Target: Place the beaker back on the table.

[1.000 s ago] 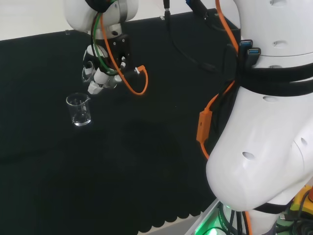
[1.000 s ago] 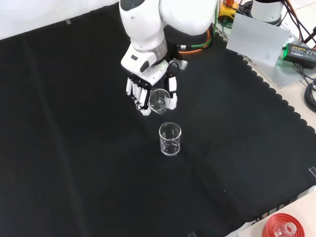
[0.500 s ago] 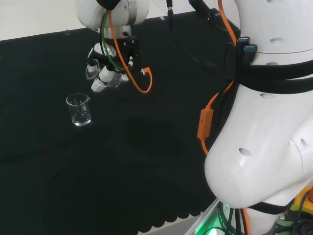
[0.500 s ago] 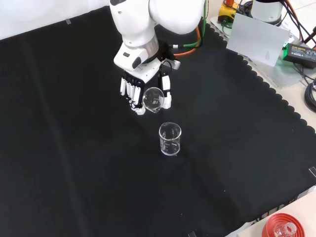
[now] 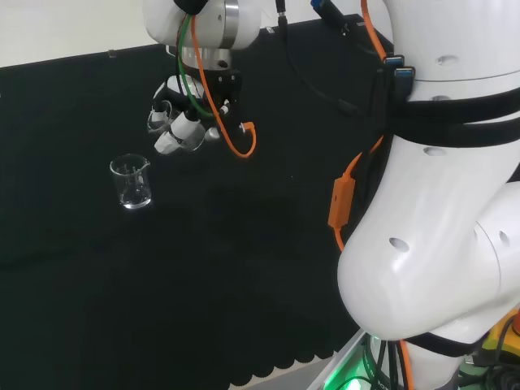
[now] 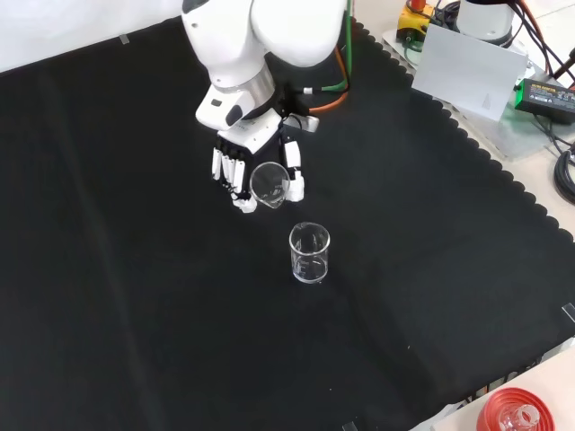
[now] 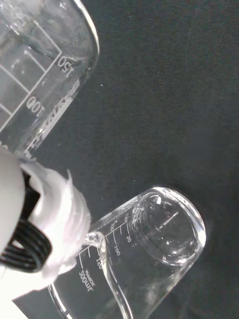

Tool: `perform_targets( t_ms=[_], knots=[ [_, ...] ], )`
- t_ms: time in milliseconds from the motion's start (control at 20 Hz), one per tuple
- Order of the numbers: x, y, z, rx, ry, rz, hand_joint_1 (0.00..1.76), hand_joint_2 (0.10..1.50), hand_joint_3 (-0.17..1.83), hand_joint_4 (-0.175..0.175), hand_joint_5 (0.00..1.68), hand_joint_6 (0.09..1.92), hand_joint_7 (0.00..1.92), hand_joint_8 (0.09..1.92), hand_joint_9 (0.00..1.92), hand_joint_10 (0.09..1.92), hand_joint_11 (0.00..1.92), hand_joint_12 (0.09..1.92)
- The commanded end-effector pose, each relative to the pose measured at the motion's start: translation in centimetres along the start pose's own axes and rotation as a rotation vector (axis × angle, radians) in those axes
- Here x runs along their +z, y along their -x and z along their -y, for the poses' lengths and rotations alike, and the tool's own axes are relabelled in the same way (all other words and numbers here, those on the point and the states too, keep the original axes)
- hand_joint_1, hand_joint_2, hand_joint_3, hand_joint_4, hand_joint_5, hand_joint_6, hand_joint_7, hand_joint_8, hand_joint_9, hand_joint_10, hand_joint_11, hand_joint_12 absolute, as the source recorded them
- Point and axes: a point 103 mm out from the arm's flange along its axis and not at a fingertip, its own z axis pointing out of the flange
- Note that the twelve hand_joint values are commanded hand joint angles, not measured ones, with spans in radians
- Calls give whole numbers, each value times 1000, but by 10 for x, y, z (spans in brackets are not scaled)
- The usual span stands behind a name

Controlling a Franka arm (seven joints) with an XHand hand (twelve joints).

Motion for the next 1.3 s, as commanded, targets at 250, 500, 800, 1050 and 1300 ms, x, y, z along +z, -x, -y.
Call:
perform_targets(
  t_ms=[250, 500, 800, 1050, 1300],
  knots=[
    [24, 22, -5, -21, 9, -140, 1090, 781, 505, 175, 1173, 789, 1471, 87, 1395, 87, 823, 1088],
    [34, 30, -6, -49, 16, -213, 1090, 781, 504, 175, 1173, 788, 1466, 87, 1392, 87, 805, 1089],
    [48, 36, -9, -52, 27, -273, 1090, 782, 502, 175, 1173, 788, 1458, 87, 1387, 87, 791, 1095],
    [55, 39, -12, -58, 38, -304, 1089, 784, 499, 175, 1173, 788, 1453, 87, 1386, 87, 784, 1099],
    [60, 42, -15, -59, 45, -349, 1088, 786, 496, 175, 1171, 788, 1450, 87, 1384, 87, 780, 1102]
  ],
)
